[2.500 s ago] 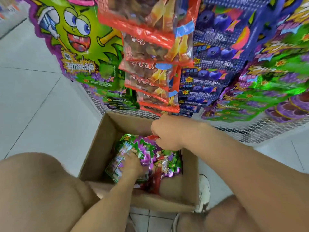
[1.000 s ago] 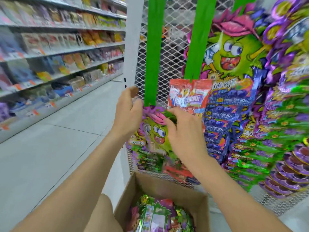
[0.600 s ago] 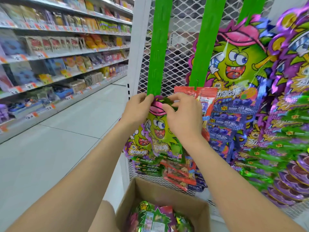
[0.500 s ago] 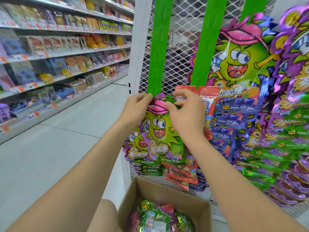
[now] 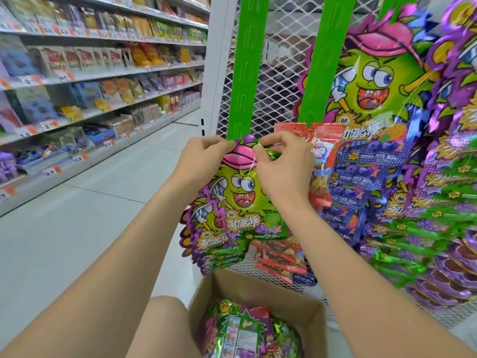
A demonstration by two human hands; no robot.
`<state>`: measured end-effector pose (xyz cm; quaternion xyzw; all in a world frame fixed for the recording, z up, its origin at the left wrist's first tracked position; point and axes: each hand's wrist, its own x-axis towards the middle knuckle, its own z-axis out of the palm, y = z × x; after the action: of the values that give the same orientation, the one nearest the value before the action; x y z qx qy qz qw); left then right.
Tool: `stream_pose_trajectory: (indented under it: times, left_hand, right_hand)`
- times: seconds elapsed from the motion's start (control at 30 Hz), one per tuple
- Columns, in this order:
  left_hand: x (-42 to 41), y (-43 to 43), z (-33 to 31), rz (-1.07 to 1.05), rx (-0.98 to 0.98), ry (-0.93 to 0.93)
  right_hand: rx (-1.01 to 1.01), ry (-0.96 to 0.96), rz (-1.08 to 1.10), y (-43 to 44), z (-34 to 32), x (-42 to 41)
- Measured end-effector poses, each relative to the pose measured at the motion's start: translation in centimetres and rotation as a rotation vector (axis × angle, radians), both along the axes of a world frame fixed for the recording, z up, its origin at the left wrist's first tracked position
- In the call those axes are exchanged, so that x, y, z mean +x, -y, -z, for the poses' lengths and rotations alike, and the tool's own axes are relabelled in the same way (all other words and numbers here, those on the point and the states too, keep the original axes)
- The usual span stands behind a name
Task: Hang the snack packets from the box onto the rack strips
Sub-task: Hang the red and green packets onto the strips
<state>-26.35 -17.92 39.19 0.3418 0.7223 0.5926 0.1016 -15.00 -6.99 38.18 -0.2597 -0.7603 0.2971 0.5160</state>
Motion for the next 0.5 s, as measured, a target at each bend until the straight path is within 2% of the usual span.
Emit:
stream_pose_trajectory:
  times: [0.5]
  left_hand:
    - [-0.34,0.91,-0.18,0.085,-0.080,-0.087]
  right_hand:
    - [0.021,-0.037,-0.025,0.97,1.05,-0.22]
